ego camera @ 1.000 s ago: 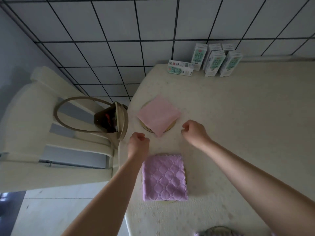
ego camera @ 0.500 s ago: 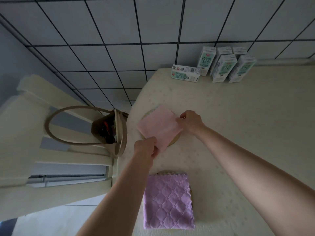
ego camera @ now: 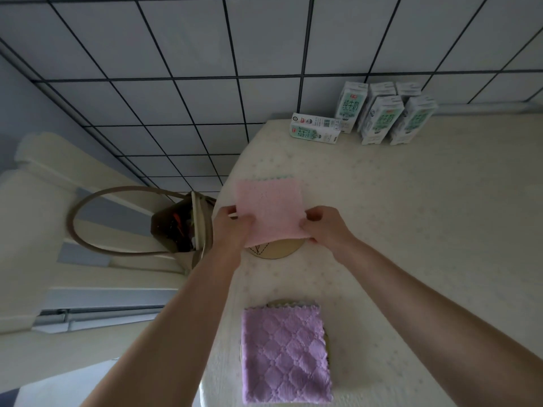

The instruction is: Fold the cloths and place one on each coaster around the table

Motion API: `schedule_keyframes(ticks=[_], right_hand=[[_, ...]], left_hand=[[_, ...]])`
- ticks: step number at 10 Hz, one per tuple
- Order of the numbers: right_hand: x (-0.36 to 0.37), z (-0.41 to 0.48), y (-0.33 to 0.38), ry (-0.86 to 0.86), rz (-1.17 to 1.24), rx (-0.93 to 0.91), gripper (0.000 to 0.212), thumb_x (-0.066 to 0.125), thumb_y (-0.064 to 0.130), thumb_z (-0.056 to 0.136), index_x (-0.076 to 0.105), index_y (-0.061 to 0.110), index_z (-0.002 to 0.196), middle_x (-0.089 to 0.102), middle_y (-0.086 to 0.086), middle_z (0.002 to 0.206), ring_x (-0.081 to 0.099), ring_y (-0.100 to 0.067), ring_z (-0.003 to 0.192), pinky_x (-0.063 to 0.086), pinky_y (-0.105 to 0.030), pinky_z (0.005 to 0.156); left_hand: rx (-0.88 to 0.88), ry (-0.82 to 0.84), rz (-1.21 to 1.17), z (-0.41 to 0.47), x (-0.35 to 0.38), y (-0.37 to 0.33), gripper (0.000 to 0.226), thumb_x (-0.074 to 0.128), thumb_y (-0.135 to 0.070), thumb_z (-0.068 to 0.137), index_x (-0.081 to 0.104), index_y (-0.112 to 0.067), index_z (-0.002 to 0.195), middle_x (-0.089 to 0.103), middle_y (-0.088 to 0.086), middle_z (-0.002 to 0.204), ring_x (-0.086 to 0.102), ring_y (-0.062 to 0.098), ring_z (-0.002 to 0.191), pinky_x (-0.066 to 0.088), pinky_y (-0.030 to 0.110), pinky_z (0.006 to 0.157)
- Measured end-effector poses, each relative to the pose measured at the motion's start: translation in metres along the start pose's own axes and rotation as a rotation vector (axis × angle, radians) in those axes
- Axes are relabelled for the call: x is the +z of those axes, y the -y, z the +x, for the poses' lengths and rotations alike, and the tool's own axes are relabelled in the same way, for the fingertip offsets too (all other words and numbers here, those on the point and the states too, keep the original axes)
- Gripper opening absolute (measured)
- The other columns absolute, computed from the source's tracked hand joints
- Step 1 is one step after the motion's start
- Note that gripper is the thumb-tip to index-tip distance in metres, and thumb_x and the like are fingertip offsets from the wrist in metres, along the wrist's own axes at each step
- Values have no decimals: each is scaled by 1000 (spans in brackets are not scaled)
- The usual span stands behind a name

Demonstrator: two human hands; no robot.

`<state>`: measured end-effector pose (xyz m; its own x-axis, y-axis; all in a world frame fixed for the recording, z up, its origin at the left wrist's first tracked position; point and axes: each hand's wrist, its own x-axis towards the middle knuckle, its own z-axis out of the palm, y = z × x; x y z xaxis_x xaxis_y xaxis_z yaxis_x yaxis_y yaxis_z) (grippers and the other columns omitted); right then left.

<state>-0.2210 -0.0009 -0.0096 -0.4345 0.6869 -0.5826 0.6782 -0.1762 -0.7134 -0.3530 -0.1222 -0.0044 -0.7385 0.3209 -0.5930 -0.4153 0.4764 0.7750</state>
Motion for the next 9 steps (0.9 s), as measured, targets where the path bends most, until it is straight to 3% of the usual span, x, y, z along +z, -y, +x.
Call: schedule_keyframes(ticks=[2, 4, 5, 7, 8, 9], right_hand=[[17, -7, -19, -88, -49, 20, 27, 64, 13, 83, 66, 9, 109, 68, -11, 106, 63, -29, 100, 51, -42, 91], [17, -8, -20, -114, -164, -43, 26, 59, 13, 89, 63, 7, 114, 65, -10, 112, 59, -25, 106, 43, -25, 85], [17, -11, -22, -128, -212, -79, 25, 57, 13, 90, 63, 7, 114, 65, -8, 111, 58, -23, 106, 37, -19, 78], [16, -12, -22, -123, -274, -96, 23, 59, 15, 88, 64, 8, 110, 67, -8, 108, 60, -22, 102, 37, -19, 76], [12, -13, -22, -87, -287, -100, 23, 58, 15, 88, 66, 8, 108, 68, -9, 107, 61, -23, 99, 42, -23, 78], [9, -24, -24, -70, -297, -78, 23, 56, 16, 88, 67, 10, 107, 68, -9, 108, 61, -24, 101, 45, -28, 82]], left_hand=[[86, -21, 235, 6, -1, 8, 40, 55, -12, 91, 44, -12, 129, 52, 1, 109, 51, 17, 95, 42, 30, 75], [182, -64, 309, 7, -4, 22, 32, 59, -16, 91, 48, -8, 120, 53, 1, 101, 47, 5, 73, 41, 25, 66], [224, -71, 352, 9, -4, 22, 30, 58, -18, 91, 50, -9, 118, 55, 2, 102, 50, 11, 78, 39, 24, 62], [270, 31, 404, 11, -10, 28, 41, 65, -26, 87, 49, -11, 121, 54, 1, 109, 54, 14, 91, 42, 19, 64], [266, 40, 521, 13, -16, 36, 50, 67, -26, 84, 45, -10, 127, 50, 6, 120, 52, 17, 96, 46, 28, 79], [229, 42, 592, 6, -22, 38, 50, 60, -23, 88, 41, -9, 133, 49, 10, 126, 51, 18, 96, 45, 31, 82]])
